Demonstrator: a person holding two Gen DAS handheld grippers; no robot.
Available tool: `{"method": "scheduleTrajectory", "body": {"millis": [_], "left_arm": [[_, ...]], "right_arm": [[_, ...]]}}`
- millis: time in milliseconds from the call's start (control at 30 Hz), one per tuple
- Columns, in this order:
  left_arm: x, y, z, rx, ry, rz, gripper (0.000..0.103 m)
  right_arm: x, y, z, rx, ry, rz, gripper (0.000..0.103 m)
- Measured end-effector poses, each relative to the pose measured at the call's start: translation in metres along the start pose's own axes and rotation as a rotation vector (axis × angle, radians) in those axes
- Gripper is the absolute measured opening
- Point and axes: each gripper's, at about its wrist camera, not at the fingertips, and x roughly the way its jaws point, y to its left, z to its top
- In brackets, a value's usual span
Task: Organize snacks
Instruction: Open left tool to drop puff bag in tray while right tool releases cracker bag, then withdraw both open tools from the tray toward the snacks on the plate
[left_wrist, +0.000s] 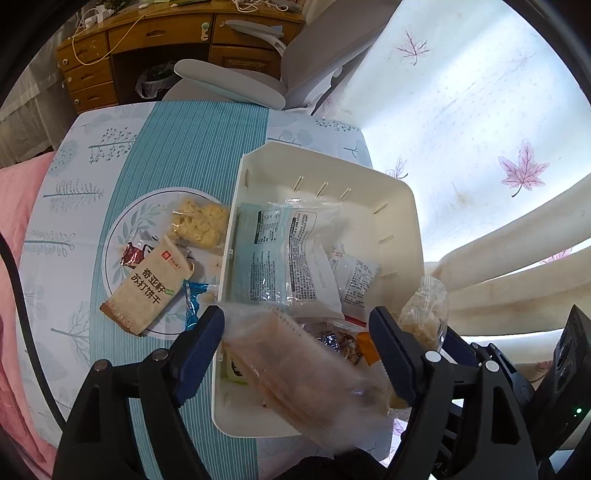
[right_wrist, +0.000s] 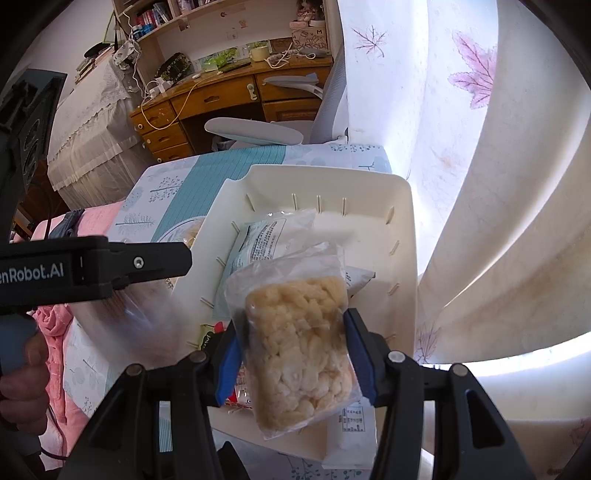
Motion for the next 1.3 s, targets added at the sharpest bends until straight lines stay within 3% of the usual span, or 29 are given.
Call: {"method": "scheduleTrajectory", "body": {"millis": [67, 167, 267, 333, 800, 1300], "left_arm": [[-0.003, 0.001, -0.001, -0.001, -0.01, -0.005, 0.093], [-0.007, 0.002, -0.001, -0.005, -0.026, -0.012, 0.095], [-0.011, 0.006, -0.002, -0.018, -0.035, -0.015, 0.095], [-0.013, 0.011, -0.004, -0.031, -0.038, -0.017, 0.095], [-0.036, 0.053, -0.029, -0.105, -0.056, -0.009, 0.095], [-0.06, 0.128, -0.046, -0.121, -0.021, 0.013, 0.095]], "right_arm": [[0.0, 0.0, -0.001, 0.006, 0.002, -0.003, 0.053], [0.004, 0.001, 0.0, 0.013, 0.017, -0.006, 0.055], [0.006, 0.003, 0.0, 0.019, 0.024, -0.015, 0.069], [0.004, 0.004, -0.001, 0.025, 0.014, -0.02, 0.073], [0.006, 0.023, -0.006, 0.078, 0.019, 0.01, 0.074], [0.018, 0.084, -0.016, 0.152, 0.078, 0.037, 0.074]]}}
